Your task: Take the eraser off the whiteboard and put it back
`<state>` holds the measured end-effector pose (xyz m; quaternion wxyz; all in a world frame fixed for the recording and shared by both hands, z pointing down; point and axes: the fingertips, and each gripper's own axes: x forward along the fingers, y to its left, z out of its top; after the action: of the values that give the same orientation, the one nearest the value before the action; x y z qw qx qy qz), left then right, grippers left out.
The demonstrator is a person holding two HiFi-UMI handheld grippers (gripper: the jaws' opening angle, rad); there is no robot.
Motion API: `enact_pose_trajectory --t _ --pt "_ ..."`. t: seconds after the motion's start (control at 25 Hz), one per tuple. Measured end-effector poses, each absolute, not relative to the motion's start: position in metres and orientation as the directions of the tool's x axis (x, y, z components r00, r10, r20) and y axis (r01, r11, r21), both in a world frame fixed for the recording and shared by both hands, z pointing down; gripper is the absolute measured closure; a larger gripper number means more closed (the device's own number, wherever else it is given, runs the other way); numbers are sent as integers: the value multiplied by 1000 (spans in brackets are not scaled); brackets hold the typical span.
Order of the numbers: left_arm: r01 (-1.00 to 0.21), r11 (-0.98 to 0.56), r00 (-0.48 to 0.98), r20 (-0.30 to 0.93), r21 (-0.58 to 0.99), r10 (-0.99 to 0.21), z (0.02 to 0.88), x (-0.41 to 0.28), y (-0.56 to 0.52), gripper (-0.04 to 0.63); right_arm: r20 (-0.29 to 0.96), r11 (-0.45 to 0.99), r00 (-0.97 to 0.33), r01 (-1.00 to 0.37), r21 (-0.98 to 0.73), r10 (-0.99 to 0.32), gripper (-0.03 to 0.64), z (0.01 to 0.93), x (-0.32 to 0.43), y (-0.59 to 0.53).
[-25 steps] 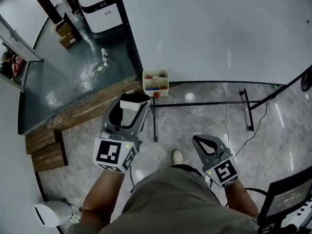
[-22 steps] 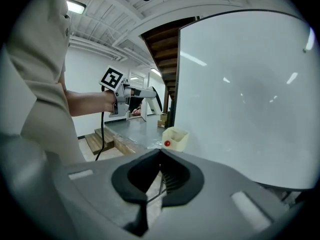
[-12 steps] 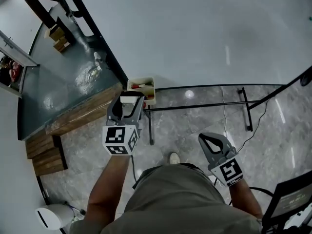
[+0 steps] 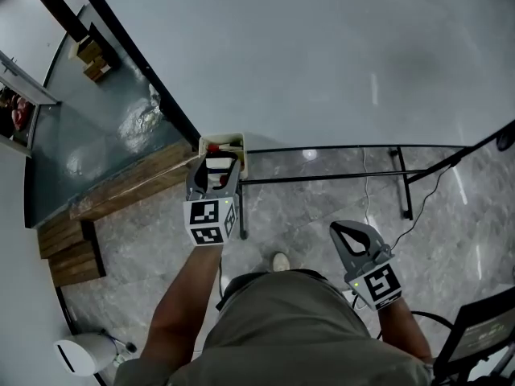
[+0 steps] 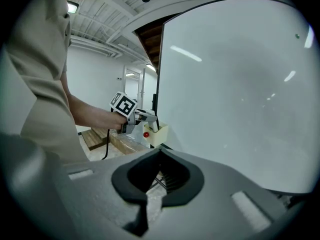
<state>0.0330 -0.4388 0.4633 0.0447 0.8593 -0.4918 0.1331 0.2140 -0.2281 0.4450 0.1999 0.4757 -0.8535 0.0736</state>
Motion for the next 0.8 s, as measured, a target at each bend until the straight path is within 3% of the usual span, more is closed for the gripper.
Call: enact_pose_trajectory --t 0.8 --pt "-874 -483 441 319 -62 -839 508 39 -442 324 445 553 -472 -831 63 -761 614 453 211 -229"
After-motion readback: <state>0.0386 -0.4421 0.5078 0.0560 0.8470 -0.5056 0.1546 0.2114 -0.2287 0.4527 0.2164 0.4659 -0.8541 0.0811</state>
